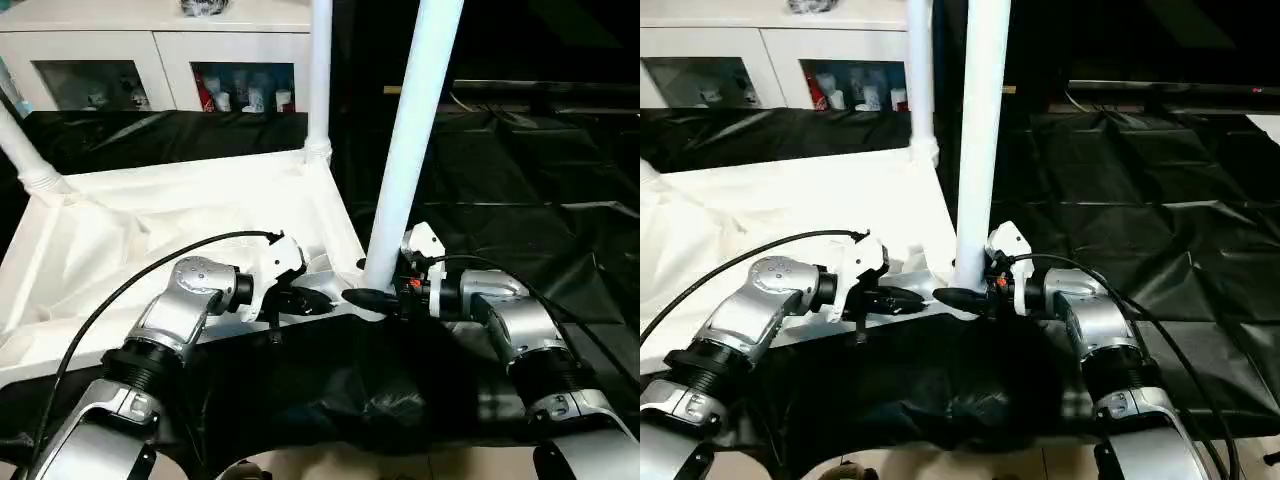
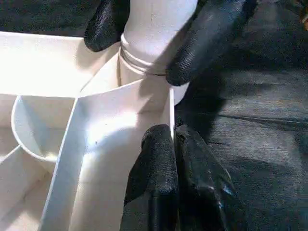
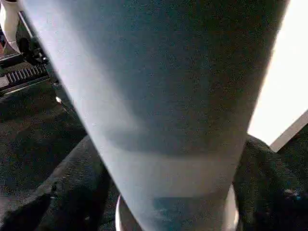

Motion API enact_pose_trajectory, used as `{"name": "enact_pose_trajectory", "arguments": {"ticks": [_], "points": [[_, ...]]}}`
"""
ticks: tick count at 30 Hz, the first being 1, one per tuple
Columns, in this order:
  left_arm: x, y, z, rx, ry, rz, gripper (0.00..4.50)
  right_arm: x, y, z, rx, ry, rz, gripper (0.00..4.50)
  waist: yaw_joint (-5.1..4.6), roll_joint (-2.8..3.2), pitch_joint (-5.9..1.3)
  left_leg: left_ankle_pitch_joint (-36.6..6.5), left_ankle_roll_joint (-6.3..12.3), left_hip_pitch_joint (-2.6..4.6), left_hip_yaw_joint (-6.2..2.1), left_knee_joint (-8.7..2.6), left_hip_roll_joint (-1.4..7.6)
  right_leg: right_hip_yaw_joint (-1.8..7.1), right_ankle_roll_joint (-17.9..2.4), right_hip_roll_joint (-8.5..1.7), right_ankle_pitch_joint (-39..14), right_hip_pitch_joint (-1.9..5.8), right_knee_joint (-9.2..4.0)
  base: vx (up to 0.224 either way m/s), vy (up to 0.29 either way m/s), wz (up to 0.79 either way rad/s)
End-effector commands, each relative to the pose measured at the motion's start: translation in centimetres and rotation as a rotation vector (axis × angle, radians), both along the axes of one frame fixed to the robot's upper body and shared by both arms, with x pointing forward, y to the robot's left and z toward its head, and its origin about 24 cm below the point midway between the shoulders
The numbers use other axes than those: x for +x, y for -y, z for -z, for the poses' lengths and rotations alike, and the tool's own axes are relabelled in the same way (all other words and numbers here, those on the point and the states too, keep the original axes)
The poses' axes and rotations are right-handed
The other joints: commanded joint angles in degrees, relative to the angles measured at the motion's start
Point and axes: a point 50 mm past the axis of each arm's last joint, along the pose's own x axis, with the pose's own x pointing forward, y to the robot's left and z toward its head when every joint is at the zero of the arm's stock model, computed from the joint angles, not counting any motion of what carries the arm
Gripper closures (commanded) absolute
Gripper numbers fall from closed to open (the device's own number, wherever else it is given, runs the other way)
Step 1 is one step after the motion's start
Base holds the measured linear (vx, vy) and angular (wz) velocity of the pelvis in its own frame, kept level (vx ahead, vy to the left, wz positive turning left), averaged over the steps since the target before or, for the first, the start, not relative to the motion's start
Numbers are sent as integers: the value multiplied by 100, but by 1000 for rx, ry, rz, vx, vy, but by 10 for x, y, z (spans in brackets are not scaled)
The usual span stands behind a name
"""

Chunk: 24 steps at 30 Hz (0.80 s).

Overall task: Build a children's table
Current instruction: Rotate leg to tighten

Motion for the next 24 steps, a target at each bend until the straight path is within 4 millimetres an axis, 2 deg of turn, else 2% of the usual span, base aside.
{"name": "enact_pose_trajectory", "arguments": {"ticks": [1, 4, 6, 9, 11, 14, 15, 17, 19, 20, 22, 24], "points": [[-1, 16, -11, -38, 36, 66, 450, -6, -13, 2, 12, -20, -74, 143, -5, -3, -396, -1285, 219, 69, 23, -379, 120, 208, -1419, -249, -976, 299, -385, 0, 0, 0], [-1, 16, -11, -37, 36, 62, 450, -8, -15, 2, 15, -25, -71, 158, 3, -5, -402, -1206, 226, 59, 22, -373, 114, 204, -1419, -249, -890, 304, -376, 0, 0, 0], [0, 17, -11, -38, 38, 58, 450, -8, -16, 3, 17, -28, -65, 187, 7, -3, -403, -1188, 232, 61, 21, -372, 114, 202, -1421, -248, -856, 303, -374, 0, 0, 0], [3, 22, -12, -44, 51, 25, 450, -8, -21, 7, 25, -34, -16, 191, 10, -2, -401, -1216, 211, 63, 22, -374, 109, 206, -1391, -253, -921, 302, -382, 0, 0, 0], [8, 26, -12, -51, 59, -17, 450, -5, -25, 12, 12, -38, 62, 194, 1, -2, -388, -1318, 167, 69, 19, -385, 106, 206, -1352, -258, -1120, 293, -407, 0, 0, 0], [17, 37, -15, -60, 81, -92, 450, 6, -29, 23, -36, -39, 276, 194, -64, 1, -352, -1653, -30, 97, -2, -422, 80, 206, -1125, -277, -1898, 266, -493, 0, 0, 0], [20, 41, -15, -58, 96, -124, 450, 10, -30, 25, -41, -47, 368, 195, -81, -4, -357, -1669, -51, 103, -3, -419, 73, 207, -1081, -274, -1995, 260, -505, 0, 0, 0], [23, 45, -16, -56, 106, -145, 450, 13, -30, 27, -44, -55, 427, 195, -98, 6, -356, -1709, -101, 107, -20, -425, 76, 205, -1005, -280, -2128, 250, -524, 0, 0, 0], [28, 52, -17, -54, 126, -201, 450, 17, -33, 30, -46, -83, 534, 196, -105, 2, -369, -1672, -90, 101, -18, -424, 74, 206, -995, -264, -1973, 251, -520, 0, 0, 0], [32, 59, -19, -58, 139, -244, 450, 20, -35, 32, -53, -101, 613, 196, -111, 22, -368, -1623, -98, 96, -12, -423, 73, 217, -1026, -260, -1825, 241, -504, 0, 0, 0], [33, 65, -20, -66, 145, -269, 450, 21, -41, 31, -43, -104, 635, 196, -102, 17, -386, -1588, -86, 104, -7, -411, 69, 208, -1054, -249, -1640, 252, -496, 0, 0, 0], [34, 72, -21, -77, 150, -274, 450, 21, -53, 29, -25, -86, 620, 196, -92, 21, -395, -1469, -40, 70, -7, -406, 66, 208, -1080, -252, -1428, 274, -475, 0, 0, 0]]}}
